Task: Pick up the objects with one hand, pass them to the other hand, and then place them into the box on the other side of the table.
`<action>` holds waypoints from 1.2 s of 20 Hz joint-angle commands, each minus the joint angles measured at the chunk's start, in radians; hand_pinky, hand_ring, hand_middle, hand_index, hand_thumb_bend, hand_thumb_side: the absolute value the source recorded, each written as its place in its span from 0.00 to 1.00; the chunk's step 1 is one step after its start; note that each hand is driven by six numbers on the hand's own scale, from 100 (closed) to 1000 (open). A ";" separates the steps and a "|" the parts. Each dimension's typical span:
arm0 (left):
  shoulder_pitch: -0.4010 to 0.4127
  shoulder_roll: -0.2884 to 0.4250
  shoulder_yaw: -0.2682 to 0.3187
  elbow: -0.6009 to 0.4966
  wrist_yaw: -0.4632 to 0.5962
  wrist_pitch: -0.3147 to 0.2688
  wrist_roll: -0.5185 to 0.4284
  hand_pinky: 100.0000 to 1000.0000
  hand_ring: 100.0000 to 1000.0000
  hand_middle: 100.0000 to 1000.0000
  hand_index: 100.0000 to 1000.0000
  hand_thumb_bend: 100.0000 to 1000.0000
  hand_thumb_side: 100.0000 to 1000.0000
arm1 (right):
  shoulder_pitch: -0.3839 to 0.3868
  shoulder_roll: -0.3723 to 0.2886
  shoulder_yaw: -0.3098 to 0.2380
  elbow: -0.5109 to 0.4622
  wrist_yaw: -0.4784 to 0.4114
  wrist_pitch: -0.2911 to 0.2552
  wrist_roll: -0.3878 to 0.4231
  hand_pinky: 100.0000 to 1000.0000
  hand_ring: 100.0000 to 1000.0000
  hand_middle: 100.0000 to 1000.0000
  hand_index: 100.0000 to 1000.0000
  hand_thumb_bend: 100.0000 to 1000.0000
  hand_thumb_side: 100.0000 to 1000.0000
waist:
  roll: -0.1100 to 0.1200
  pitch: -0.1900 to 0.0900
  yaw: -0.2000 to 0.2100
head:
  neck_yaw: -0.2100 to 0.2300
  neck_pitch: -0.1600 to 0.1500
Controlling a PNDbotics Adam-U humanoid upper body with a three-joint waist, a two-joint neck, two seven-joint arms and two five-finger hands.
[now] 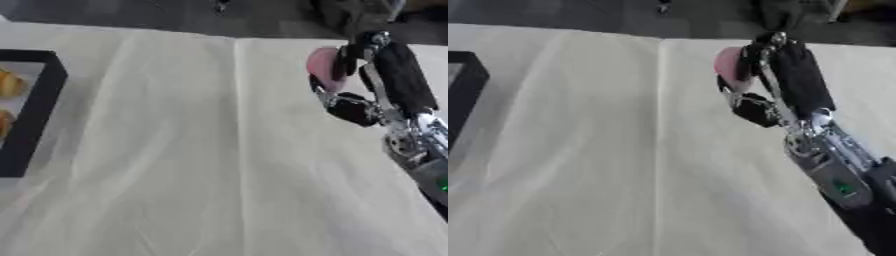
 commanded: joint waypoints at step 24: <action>-0.302 0.185 -0.163 -0.018 -0.141 0.112 -0.479 0.91 0.69 0.79 0.89 0.34 0.69 | -0.078 0.048 0.221 -0.021 0.375 -0.146 -0.339 0.71 0.46 0.20 0.31 0.19 0.00 | 0.033 -0.032 0.013 | 0.002 -0.003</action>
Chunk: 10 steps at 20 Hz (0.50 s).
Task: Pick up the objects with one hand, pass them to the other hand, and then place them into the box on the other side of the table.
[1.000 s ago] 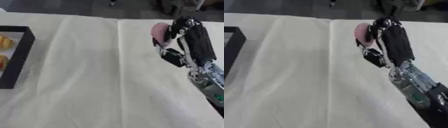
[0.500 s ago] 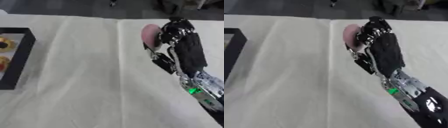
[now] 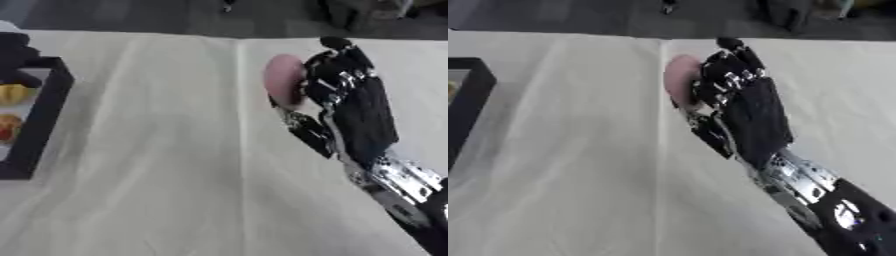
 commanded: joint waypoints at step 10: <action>-0.204 -0.016 -0.118 -0.017 -0.177 0.024 -0.210 0.90 0.71 0.78 0.88 0.34 0.64 | -0.021 -0.002 0.060 -0.021 0.051 -0.044 -0.032 0.72 0.46 0.21 0.31 0.18 0.00 | 0.008 -0.034 0.019 | -0.003 0.007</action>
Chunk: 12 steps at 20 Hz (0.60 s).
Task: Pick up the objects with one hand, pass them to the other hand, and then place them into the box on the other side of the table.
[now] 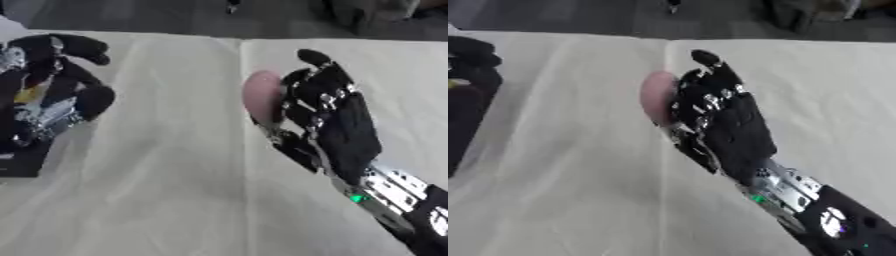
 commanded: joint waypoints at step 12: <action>-0.166 -0.064 -0.088 -0.015 -0.220 0.074 -0.190 0.89 0.75 0.79 0.88 0.28 0.48 | -0.036 0.005 0.039 -0.021 0.030 -0.039 0.030 0.73 0.46 0.21 0.32 0.18 0.00 | 0.018 -0.040 0.013 | 0.003 0.019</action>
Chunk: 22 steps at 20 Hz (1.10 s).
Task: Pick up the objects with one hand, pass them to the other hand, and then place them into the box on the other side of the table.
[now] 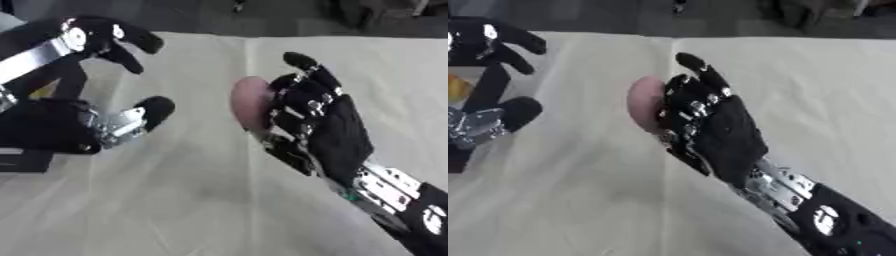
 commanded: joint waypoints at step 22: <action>-0.100 -0.096 -0.056 -0.012 -0.318 0.127 -0.228 0.88 0.77 0.78 0.88 0.40 0.40 | -0.071 0.030 0.035 -0.021 0.041 -0.075 0.023 0.76 0.46 0.23 0.32 0.17 0.00 | 0.002 -0.037 -0.002 | 0.025 0.004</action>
